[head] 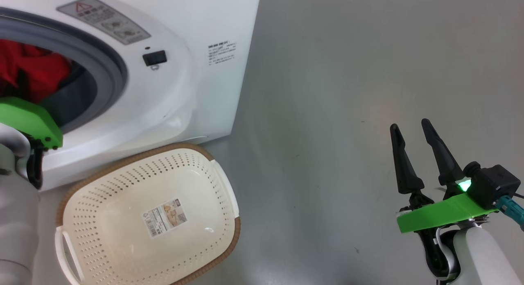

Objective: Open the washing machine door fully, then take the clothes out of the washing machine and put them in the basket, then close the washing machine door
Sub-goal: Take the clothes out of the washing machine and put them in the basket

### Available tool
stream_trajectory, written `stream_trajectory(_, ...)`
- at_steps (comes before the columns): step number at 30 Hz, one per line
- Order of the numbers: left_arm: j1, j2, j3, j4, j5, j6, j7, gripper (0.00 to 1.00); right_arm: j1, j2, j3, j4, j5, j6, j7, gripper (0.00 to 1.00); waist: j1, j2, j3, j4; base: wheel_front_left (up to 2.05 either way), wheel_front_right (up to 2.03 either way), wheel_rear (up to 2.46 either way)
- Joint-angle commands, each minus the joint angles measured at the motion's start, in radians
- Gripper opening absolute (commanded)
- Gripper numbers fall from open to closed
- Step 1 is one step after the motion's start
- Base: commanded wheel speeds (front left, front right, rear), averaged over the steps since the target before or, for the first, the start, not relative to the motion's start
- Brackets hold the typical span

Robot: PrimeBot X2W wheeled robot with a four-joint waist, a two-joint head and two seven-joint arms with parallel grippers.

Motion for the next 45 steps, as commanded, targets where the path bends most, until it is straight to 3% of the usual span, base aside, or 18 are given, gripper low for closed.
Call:
stream_trajectory(1, -0.002, 0.043, 0.011, -0.016, -0.009, 0.003, -0.013, 0.00, -0.009, -0.003, 0.026, -0.020, 0.000, 0.006, -0.009, 1.00, 0.0000, 0.0000, -0.015, 0.009, 0.00, 0.00, 0.00)
stream_trajectory(6, 0.027, 0.038, 0.015, -0.054, -0.017, 0.002, -0.018, 0.00, -0.002, -0.007, 0.027, -0.017, 0.000, 0.006, -0.009, 1.00, 0.0000, 0.0000, -0.039, 0.019, 0.00, 0.00, 0.00)
stream_trajectory(15, 0.219, -0.001, 0.096, -0.357, -0.040, 0.007, -0.019, 0.00, 0.021, -0.018, 0.027, -0.008, -0.002, 0.006, -0.009, 1.00, 0.0000, 0.0000, -0.112, 0.052, 0.00, 0.00, 0.00)
stream_trajectory(32, 0.582, -0.164, 0.271, -0.795, -0.011, -0.019, -0.019, 0.00, 0.088, -0.033, 0.015, 0.004, -0.005, 0.006, -0.009, 1.00, 0.0000, 0.0000, -0.227, 0.108, 0.00, 0.00, 0.00)
stream_trajectory(45, 0.776, -0.216, 0.219, -1.078, -0.021, -0.021, -0.019, 0.00, 0.103, -0.029, 0.000, 0.001, -0.005, 0.006, -0.009, 1.00, 0.0000, 0.0000, -0.239, 0.144, 0.00, 0.00, 0.00)
